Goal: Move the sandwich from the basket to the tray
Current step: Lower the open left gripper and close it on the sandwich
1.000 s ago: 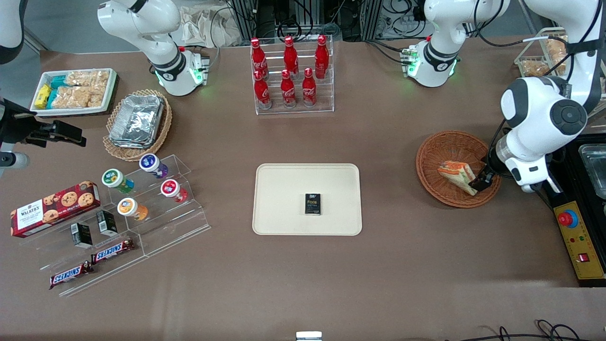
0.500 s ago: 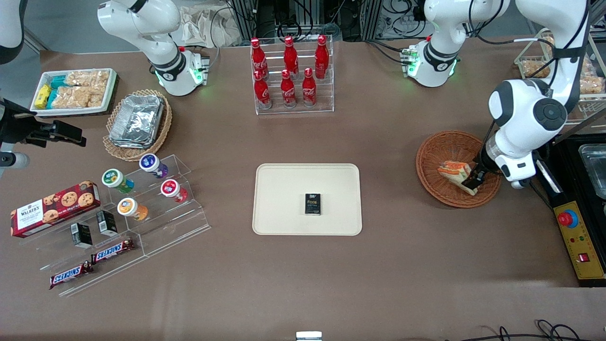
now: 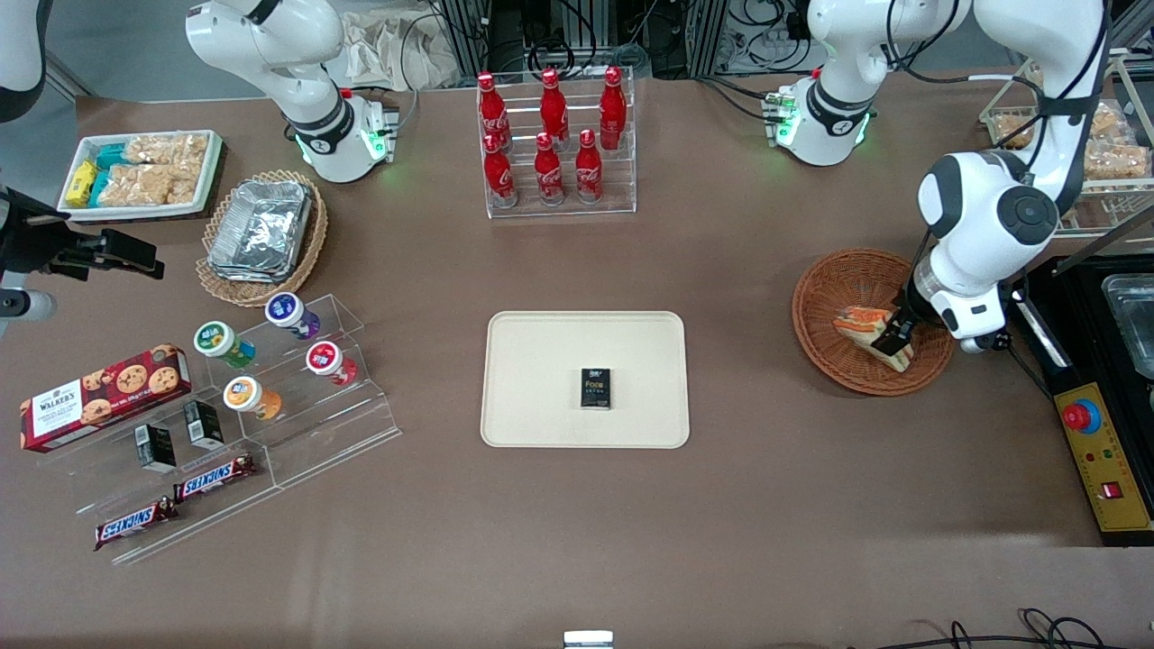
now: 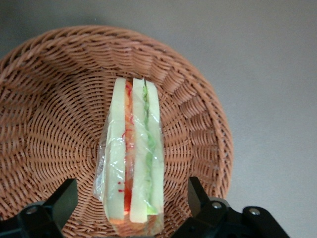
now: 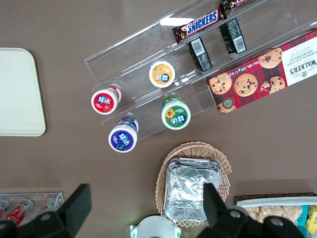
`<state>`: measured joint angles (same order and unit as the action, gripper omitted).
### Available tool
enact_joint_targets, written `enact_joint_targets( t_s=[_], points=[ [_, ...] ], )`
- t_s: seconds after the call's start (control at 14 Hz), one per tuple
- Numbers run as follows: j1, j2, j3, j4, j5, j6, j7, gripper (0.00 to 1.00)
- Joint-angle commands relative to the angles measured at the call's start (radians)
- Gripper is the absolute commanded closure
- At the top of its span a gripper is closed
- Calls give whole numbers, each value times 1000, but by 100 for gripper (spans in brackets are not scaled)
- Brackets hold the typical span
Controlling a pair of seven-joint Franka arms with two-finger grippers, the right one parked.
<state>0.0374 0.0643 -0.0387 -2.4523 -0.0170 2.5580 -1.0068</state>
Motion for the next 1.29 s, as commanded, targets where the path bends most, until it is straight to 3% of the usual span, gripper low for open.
enact_joint_targets(
  t_s=[0.0,0.21,0.29,0.43,0.64,0.71,1.21],
  points=[
    [9,-3,-9,-53,-4,82,-13,1],
    [9,11,-9,-68,-3,119,-12,3],
    [7,17,-9,-76,-3,134,-7,11],
    [3,25,-9,-76,-1,134,2,52],
    [-2,26,-9,-74,3,134,19,96],
    [-4,29,-9,-74,3,134,20,100],
    [-5,-44,-18,-48,9,62,89,100]
  ],
)
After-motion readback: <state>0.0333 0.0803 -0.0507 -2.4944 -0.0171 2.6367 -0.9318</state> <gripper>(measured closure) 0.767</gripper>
